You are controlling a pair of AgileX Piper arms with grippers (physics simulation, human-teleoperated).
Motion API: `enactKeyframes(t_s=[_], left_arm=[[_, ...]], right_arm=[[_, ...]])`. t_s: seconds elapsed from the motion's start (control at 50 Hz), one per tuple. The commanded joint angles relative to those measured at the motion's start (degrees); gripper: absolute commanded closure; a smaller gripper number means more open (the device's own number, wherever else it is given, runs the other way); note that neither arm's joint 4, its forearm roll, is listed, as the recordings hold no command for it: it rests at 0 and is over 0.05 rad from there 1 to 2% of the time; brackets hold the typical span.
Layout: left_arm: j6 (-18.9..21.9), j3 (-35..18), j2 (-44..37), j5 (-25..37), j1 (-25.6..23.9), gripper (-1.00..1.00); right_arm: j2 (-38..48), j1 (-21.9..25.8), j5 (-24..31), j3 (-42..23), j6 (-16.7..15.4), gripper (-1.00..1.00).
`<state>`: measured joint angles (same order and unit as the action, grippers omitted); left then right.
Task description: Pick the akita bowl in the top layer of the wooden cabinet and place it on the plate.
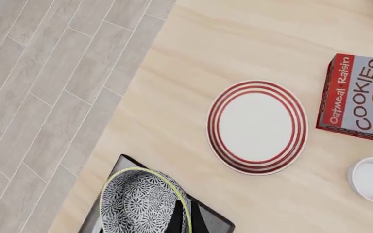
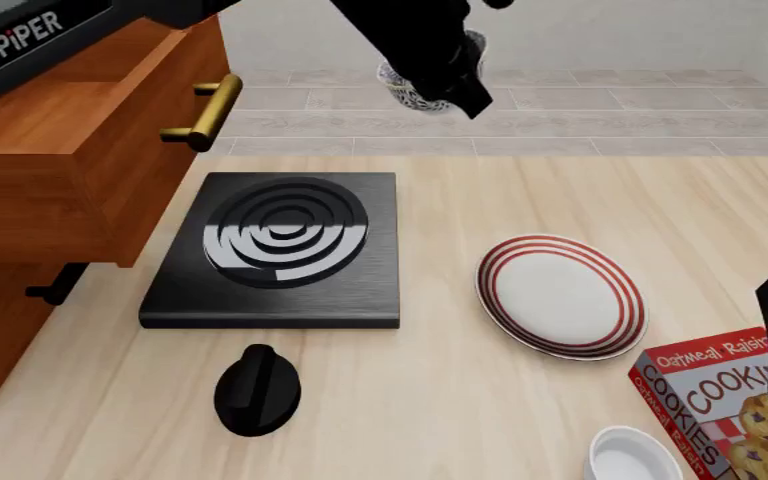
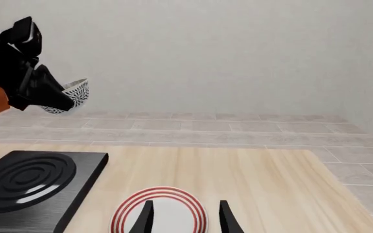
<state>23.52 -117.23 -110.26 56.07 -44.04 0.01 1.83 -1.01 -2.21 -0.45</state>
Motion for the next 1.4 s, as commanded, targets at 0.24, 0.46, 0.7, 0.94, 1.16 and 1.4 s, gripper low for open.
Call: enactKeyframes(t_s=[0.24, 0.46, 0.7, 0.94, 1.16, 1.4], left_arm=[[0.12, 0.06, -3.97, -2.42, -3.09, 1.0], [-0.38, -2.09, -6.57, -2.43, -5.14, 1.0], [-1.85, -7.46, -10.64, -0.88, -6.97, 1.0], [-3.7, -9.71, -13.17, -0.96, -7.43, 1.0], [-7.5, -10.88, -15.14, -1.44, -8.92, 1.0], [-10.85, -9.78, -16.02, -3.38, -11.2, 1.0]], right_arm=[[0.0, 0.06, -0.15, -0.11, 0.04, -1.0], [0.0, 0.12, -0.26, -0.21, -0.03, -1.0], [0.0, 0.25, -0.48, -0.14, -0.36, -1.0], [0.0, 0.29, -0.5, -0.13, -0.44, -1.0], [0.0, 0.29, -0.48, -0.17, -0.51, -1.0], [0.0, 0.34, -0.43, -0.2, -0.6, -1.0]])
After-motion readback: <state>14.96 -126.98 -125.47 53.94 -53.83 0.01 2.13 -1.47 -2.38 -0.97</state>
